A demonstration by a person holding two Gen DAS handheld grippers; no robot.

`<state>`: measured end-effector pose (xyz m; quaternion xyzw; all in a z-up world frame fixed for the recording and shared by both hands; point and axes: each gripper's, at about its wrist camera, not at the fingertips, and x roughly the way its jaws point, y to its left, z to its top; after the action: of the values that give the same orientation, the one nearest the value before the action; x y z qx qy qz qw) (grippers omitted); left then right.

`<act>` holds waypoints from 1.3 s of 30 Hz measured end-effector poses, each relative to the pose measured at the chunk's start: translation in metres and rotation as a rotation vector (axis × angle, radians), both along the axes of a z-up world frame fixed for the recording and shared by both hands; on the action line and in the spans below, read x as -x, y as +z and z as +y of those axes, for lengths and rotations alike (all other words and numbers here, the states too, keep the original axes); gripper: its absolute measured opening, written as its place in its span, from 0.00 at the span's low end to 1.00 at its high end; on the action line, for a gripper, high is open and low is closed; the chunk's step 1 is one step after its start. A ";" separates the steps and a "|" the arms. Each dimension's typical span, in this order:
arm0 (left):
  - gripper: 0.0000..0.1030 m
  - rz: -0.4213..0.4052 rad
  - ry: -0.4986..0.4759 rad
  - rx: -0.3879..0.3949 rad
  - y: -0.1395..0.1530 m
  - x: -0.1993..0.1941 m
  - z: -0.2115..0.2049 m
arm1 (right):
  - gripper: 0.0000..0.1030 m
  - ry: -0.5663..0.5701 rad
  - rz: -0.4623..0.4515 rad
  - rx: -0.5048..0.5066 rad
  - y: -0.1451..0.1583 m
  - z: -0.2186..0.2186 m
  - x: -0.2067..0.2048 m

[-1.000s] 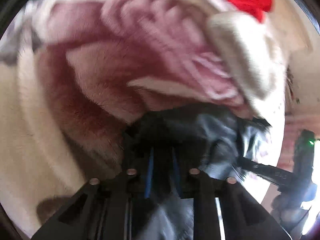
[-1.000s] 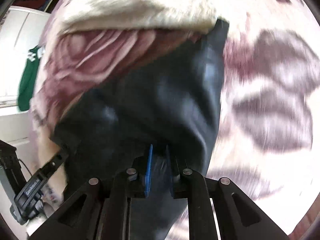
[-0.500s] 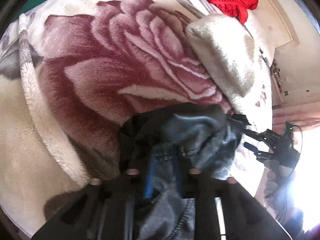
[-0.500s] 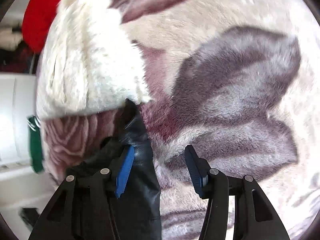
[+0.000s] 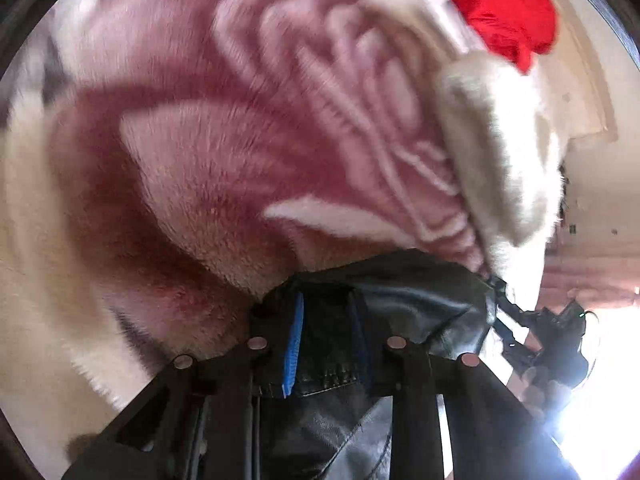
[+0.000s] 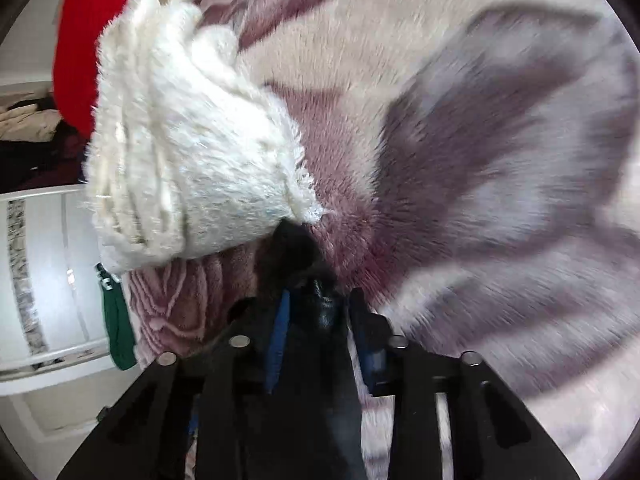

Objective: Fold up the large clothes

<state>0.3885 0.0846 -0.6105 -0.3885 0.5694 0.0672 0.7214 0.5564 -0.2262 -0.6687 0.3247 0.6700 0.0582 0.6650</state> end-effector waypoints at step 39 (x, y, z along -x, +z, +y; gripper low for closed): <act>0.04 -0.037 -0.010 0.091 0.002 0.081 -0.040 | 0.80 0.234 0.010 -0.459 -0.052 -0.056 0.078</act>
<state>0.3074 0.0442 -0.6081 -0.4192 0.5604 0.0302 0.7136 0.4789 -0.2824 -0.7202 0.3878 0.6754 0.2836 0.5595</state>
